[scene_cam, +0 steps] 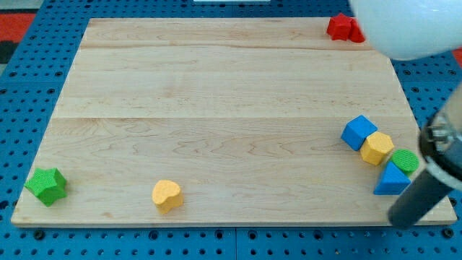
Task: Push green circle towards green star
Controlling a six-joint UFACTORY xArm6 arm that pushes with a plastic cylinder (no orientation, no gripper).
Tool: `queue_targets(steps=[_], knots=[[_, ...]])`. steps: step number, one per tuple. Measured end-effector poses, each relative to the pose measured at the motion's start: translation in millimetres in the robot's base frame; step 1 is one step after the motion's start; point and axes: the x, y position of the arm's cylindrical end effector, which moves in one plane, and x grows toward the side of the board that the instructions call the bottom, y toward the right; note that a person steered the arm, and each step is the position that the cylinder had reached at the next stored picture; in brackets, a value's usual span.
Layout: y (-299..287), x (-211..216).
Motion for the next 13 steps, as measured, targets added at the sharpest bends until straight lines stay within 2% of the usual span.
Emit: queue_targets(steps=[2, 4, 6, 8, 10, 13], knots=[[42.2, -25.8], [54.3, -42.1], [51.2, -49.8], [23.3, -50.4], [13.7, -68.5], [70.7, -95.8]])
